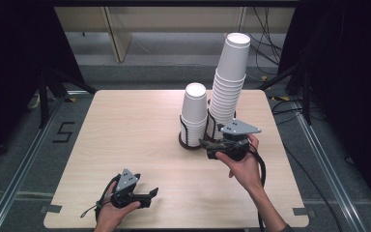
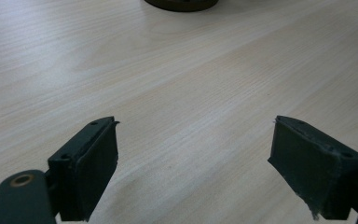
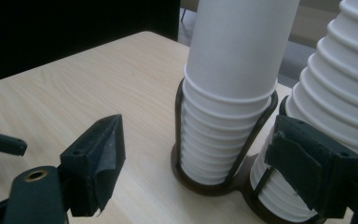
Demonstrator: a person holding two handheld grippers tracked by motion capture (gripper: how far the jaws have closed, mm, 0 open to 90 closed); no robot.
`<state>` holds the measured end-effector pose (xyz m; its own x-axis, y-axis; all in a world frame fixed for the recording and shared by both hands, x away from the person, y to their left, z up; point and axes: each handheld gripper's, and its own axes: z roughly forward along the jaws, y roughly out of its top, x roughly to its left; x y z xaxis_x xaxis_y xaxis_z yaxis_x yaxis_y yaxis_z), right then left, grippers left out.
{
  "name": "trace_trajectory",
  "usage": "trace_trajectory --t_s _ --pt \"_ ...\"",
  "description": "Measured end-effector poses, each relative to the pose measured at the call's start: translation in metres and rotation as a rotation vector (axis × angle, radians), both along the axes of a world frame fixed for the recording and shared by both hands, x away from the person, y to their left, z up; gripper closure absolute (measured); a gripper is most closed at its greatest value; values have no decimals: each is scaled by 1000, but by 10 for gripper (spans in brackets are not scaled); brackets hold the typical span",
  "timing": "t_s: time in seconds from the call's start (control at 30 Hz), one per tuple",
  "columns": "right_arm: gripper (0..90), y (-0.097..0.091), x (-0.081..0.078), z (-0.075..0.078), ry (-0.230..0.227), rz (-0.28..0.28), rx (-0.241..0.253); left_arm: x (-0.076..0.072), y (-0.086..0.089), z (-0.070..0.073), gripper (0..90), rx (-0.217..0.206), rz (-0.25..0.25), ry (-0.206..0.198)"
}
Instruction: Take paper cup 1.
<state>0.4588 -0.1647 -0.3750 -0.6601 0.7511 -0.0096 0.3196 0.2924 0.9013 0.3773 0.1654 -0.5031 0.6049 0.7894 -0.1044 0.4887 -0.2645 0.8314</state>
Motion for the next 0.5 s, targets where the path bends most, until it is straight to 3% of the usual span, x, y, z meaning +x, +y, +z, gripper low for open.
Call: trace_trajectory --t_s 0.07,0.13,0.3,0.47,0.5 --pt "197 2 5 3 -21 -3 -5 0 0 0 145 -1 0 -1" --pt "201 5 8 6 -4 -7 18 0 0 0 145 -1 1 0" --pt "210 10 17 13 -31 -15 9 0 0 0 145 2 0 0" --pt "222 14 23 17 -31 -12 8 0 -1 0 145 7 3 5" --pt "226 15 24 17 -17 -18 31 0 -1 -1 145 1 -1 4"
